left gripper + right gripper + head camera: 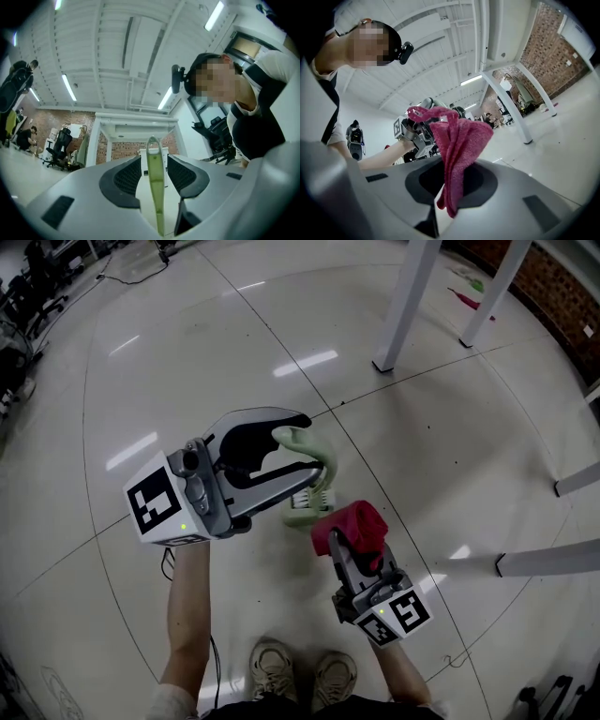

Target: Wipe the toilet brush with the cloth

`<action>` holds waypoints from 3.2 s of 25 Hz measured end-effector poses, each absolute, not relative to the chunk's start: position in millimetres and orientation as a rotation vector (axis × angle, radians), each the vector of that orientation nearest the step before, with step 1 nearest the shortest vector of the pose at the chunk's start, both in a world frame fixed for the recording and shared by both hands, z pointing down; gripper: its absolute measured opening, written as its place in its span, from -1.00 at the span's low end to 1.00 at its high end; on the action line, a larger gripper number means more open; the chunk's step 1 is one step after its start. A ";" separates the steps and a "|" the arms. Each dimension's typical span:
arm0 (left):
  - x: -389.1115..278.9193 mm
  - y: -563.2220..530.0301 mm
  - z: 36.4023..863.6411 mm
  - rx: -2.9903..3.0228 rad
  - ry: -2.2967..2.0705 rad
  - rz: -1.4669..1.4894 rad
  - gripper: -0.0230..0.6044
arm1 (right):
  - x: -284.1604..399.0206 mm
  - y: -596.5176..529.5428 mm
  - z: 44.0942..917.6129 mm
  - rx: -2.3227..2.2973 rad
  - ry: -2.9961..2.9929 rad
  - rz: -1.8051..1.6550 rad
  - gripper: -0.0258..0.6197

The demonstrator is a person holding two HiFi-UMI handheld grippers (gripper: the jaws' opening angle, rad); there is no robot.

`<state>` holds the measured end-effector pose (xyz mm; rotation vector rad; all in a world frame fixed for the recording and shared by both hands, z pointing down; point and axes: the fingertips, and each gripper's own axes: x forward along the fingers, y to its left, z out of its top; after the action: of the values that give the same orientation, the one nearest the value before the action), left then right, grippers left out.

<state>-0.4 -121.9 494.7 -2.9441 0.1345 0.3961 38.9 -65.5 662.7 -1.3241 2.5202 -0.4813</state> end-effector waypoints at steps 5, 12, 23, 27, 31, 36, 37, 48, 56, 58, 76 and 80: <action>-3.2 -121.8 489.5 -2.974 0.138 0.500 -0.59 | 41.5 -68.7 661.1 -1.318 2.499 -0.491 -0.83; -1.4 -141.5 464.6 -2.997 0.193 0.558 -0.59 | 57.3 -94.6 610.9 -1.358 2.502 -0.363 -0.83; -3.5 -170.8 79.5 -3.090 0.330 0.637 -0.59 | 112.2 -150.1 159.0 -1.519 2.448 -0.301 -0.83; -16.0 -136.7 -118.9 -3.102 0.427 0.617 -0.59 | 105.2 -132.8 -66.3 -1.514 2.455 -0.294 -0.83; -29.8 -105.9 -220.9 -3.086 0.509 0.487 -0.59 | 78.0 -110.2 -207.2 -1.370 2.515 -0.276 -0.83; -28.2 -54.7 -252.3 -3.093 0.531 0.518 -0.59 | 65.2 -65.4 -258.0 -1.271 2.581 -0.195 -0.83; -27.2 -46.8 -255.5 -3.088 0.534 0.512 -0.59 | 63.7 -58.3 -268.0 -1.230 2.568 -0.176 -0.83; -26.8 -16.3 -283.4 -2.993 0.520 0.377 -0.59 | 14.6 -4.0 -348.0 -0.751 2.706 0.123 -0.83; -21.1 -10.4 -310.2 -2.986 0.439 0.531 -0.59 | 17.7 -24.3 -300.0 -0.835 2.750 -0.024 -0.83; -25.6 -8.4 -322.9 -2.976 0.436 0.592 -0.59 | 18.0 -26.0 -281.5 -0.845 2.740 -0.104 -0.83; -66.5 -35.3 -380.0 -2.913 0.713 0.677 -0.59 | -38.4 -25.0 -208.6 -0.750 2.671 -0.462 -0.83; -87.2 -40.2 -386.8 -2.901 0.737 0.732 -0.59 | -63.6 -25.2 -197.0 -0.716 2.684 -0.508 -0.83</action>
<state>-87.2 -40.2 -386.8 -2.9008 0.7368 0.7316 -63.6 -25.2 -197.0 -0.7160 2.6841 -0.5076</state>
